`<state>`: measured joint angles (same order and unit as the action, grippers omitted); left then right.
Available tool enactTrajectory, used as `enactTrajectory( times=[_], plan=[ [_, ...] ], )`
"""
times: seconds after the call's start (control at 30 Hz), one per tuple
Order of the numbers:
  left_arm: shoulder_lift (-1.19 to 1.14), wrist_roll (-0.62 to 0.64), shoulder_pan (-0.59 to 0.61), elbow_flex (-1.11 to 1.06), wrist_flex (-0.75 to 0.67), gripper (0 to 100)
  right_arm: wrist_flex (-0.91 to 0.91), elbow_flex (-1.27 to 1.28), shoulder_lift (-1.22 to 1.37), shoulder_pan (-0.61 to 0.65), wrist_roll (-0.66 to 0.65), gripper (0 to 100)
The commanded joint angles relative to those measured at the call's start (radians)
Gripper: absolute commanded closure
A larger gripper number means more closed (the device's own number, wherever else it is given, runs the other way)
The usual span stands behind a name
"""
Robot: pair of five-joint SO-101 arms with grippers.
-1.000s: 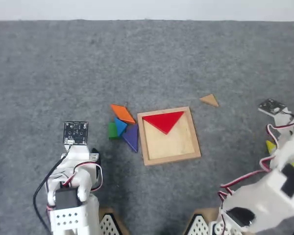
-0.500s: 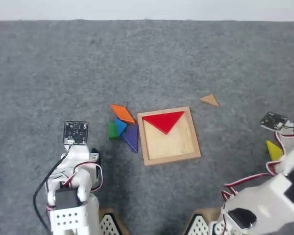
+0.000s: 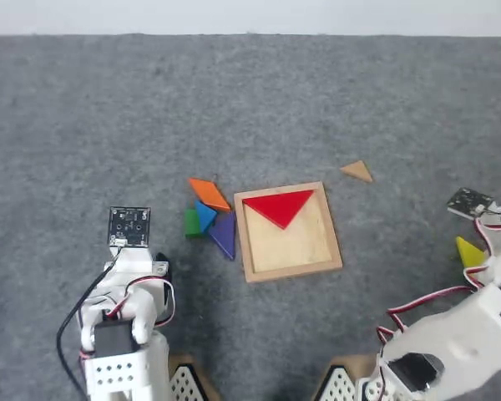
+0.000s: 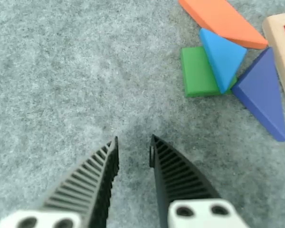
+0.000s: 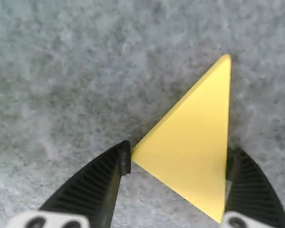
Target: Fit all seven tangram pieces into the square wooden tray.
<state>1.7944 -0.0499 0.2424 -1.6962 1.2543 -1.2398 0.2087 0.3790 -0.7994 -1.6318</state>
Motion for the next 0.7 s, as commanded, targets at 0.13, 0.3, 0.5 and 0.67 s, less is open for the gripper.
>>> enactTrajectory(
  times=[0.13,0.3,0.5,0.67],
  plan=[
    [0.023,0.011,0.003,0.012,0.006,90,0.016,-0.038,0.058,0.002,0.115,77.6],
    [0.023,0.011,0.003,0.012,0.006,90,0.013,-0.06,0.056,0.054,0.279,77.9],
    [0.023,0.011,0.003,0.012,0.006,90,0.005,-0.092,0.054,0.133,0.511,77.9],
    [0.023,0.011,0.003,0.012,0.006,90,-0.097,-0.129,0.015,0.251,0.628,77.9]
  ],
)
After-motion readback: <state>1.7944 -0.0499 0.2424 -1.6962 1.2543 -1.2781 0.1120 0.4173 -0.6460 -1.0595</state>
